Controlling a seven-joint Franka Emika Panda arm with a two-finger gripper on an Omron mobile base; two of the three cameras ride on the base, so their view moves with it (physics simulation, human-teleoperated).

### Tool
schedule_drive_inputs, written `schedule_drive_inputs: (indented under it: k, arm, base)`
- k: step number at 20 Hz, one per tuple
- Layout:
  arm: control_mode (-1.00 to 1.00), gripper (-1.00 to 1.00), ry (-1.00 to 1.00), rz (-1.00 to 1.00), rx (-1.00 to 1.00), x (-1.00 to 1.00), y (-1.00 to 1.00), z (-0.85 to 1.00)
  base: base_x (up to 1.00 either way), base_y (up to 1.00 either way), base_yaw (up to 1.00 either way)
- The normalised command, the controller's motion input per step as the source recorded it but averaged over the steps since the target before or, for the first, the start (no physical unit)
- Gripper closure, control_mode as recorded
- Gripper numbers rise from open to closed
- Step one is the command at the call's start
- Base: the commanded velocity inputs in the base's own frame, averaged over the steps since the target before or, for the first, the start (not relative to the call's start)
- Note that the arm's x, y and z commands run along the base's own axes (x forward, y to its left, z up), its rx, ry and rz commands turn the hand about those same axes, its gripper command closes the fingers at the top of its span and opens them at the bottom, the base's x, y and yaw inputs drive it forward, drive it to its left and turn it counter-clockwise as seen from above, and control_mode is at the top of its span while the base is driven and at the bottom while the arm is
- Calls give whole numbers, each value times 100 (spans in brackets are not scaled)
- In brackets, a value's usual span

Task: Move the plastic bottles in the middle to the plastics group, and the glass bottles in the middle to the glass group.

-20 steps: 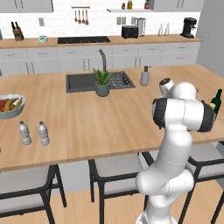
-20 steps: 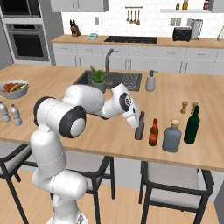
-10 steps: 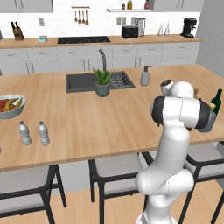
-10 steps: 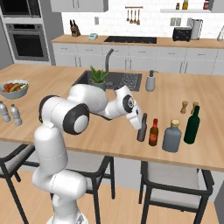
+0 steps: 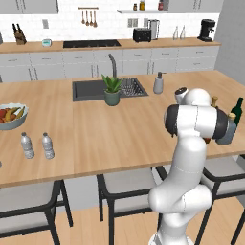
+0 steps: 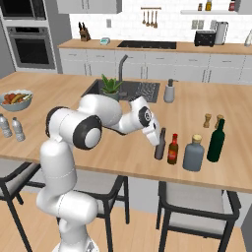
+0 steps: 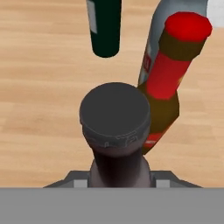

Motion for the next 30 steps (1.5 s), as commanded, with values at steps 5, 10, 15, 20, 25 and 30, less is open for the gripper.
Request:
schedule_drive_inputs:
  k: [5, 10, 15, 20, 25, 30]
  arm:
    - [-100, 100, -6, 0, 0, 0, 0, 0]
    - [-100, 100, -2, 0, 0, 0, 0, 0]
    - [-100, 100, 0, 0, 0, 0, 0, 0]
    - [-100, -100, 0, 0, 0, 0, 0, 0]
    - [-100, -100, 0, 0, 0, 0, 0, 0]
    - [-100, -100, 0, 0, 0, 0, 0, 0]
  base:
    - [0, 0, 0]
    - [0, 0, 0]
    - [0, 0, 0]
    - [0, 0, 0]
    - [0, 0, 0]
    - [0, 0, 0]
